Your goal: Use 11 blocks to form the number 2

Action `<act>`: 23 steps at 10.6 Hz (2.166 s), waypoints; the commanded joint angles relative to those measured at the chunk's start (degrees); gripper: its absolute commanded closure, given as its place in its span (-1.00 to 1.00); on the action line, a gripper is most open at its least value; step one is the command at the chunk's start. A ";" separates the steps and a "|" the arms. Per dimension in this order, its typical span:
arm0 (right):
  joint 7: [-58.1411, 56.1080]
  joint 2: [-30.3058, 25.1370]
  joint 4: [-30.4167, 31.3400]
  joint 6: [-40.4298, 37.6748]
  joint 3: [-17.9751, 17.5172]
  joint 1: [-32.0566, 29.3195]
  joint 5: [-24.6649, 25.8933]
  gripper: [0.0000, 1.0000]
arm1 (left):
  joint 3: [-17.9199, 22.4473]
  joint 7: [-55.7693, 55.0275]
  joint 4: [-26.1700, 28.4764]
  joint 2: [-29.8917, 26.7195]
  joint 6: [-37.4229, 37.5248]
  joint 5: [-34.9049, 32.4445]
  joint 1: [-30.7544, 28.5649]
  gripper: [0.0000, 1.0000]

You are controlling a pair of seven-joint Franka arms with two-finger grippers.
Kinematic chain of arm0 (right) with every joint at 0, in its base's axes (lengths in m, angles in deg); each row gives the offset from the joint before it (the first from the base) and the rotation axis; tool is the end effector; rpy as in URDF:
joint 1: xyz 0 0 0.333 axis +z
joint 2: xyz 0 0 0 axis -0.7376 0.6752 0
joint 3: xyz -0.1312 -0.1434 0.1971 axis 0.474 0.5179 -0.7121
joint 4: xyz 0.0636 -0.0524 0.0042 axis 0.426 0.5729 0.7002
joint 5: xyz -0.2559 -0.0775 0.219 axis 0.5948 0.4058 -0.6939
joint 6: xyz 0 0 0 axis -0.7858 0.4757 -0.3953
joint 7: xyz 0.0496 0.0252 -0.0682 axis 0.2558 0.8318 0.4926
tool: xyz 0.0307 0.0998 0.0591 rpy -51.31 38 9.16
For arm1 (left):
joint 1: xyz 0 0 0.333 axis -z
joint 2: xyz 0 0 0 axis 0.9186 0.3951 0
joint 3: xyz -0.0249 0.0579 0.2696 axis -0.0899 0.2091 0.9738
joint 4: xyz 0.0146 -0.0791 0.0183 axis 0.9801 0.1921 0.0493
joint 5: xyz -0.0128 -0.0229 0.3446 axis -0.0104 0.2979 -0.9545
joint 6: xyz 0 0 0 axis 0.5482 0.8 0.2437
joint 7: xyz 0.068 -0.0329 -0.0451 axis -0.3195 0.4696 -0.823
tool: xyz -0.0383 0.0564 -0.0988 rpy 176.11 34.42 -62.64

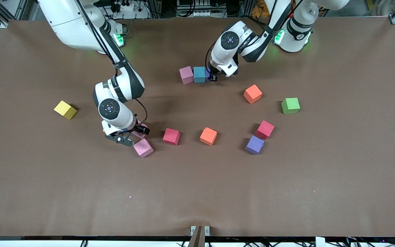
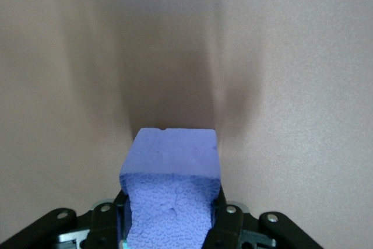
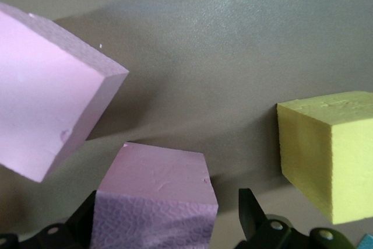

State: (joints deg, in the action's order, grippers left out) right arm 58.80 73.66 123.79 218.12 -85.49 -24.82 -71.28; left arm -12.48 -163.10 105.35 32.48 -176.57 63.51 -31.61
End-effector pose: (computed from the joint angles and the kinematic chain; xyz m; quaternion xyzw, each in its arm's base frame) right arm 0.5053 0.2082 0.1853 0.9842 -0.1672 -0.0524 0.0267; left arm 0.2386 -0.4155 0.1928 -0.7018 -0.6987 0.1385 0.0071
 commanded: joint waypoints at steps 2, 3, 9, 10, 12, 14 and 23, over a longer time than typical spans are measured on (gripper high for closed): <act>-1.03 0.38 -0.99 -0.84 -0.96 -0.47 -0.04 -0.06 | 0.02 -1.74 -1.82 2.03 -1.18 -0.86 0.74 0.76; -0.86 -0.06 -1.17 -1.10 -1.57 -0.30 -0.04 0.06 | 0.02 -1.74 -2.16 2.12 -1.18 -0.95 0.74 0.75; -0.51 -2.44 -7.05 -12.44 -6.31 0.76 -0.04 0.07 | -0.06 -1.74 -2.52 2.21 -1.18 -1.04 0.74 0.31; -0.94 -2.44 -7.49 -12.44 -7.37 0.76 -0.13 0.07 | -0.06 -1.74 -2.52 2.21 -1.18 -1.13 0.65 -0.34; -1.03 -2.35 -8.28 -12.27 -10.62 0.59 -0.13 0.07 | -0.06 -1.57 -2.69 1.95 -1.09 -2.17 0.65 -1.00; -3.48 -2.35 -8.55 -12.18 -11.77 0.59 -0.13 0.07 | -0.06 -1.57 -2.78 0.81 -0.39 -3.67 0.56 -1.00; -8.60 0.62 -13.46 -12.53 -11.69 8.74 -0.13 0.06 | 0.46 20.68 -11.20 -4.56 21.20 -13.85 -14.25 -1.00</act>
State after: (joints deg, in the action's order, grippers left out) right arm 50.00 72.14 112.99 206.51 -97.24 -17.93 -71.33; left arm -11.50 -150.94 96.80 27.94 -160.69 52.78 -40.01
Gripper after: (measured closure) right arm 0.419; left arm 0.000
